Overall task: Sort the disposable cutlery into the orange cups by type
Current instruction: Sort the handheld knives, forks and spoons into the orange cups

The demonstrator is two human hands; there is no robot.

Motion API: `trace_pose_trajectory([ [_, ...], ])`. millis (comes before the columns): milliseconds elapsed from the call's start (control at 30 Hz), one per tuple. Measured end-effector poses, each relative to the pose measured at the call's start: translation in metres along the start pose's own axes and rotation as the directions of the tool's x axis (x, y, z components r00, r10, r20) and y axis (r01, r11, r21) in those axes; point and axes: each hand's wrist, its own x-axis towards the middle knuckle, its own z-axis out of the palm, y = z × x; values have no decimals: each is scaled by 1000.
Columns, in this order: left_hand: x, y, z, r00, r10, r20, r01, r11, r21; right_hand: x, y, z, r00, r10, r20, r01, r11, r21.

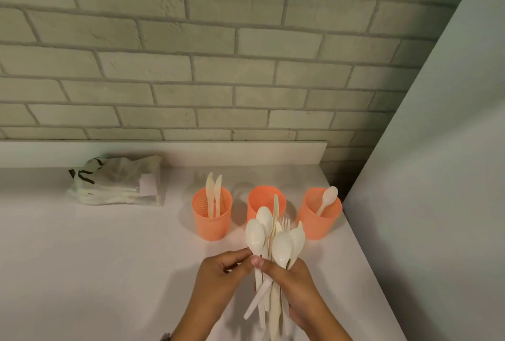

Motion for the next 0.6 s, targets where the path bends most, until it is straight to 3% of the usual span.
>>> trace_pose_trajectory([
  [100,1,4,1,997,-75,-8,73,991,-115,1,0,-3,1000,-9,22,10,999,-45],
  [267,18,13,2,991,-126,-49,117,982,-149,0,-6,-16,1000,7,-29,-7,1000,-3],
  [433,55,41,12,987,-26,-157,-14,969,-248,-9,-16,-58,975,48,-217,-16,989,146],
  [600,102,65,76,983,96,-156,-115,987,-115,-12,-22,-95,934,7,-357,78,972,222],
])
